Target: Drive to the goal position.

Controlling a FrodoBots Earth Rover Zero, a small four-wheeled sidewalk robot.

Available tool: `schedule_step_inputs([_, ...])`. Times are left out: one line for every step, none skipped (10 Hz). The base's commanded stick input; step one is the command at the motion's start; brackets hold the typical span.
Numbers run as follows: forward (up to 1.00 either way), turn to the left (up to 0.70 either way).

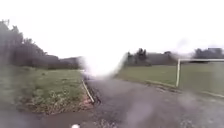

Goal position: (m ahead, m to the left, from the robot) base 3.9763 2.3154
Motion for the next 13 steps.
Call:
schedule_step_inputs([0.0,0.0])
schedule_step_inputs([0.0,0.0])
schedule_step_inputs([0.0,-0.7])
schedule_step_inputs([0.0,-0.7])
schedule_step_inputs([0.0,-0.7])
schedule_step_inputs([0.0,0.0])
schedule_step_inputs([0.0,0.0])
schedule_step_inputs([0.0,0.0])
schedule_step_inputs([0.0,0.0])
schedule_step_inputs([0.0,0.0])
schedule_step_inputs([0.0,0.0])
schedule_step_inputs([0.0,0.0])
schedule_step_inputs([0.7,0.0])
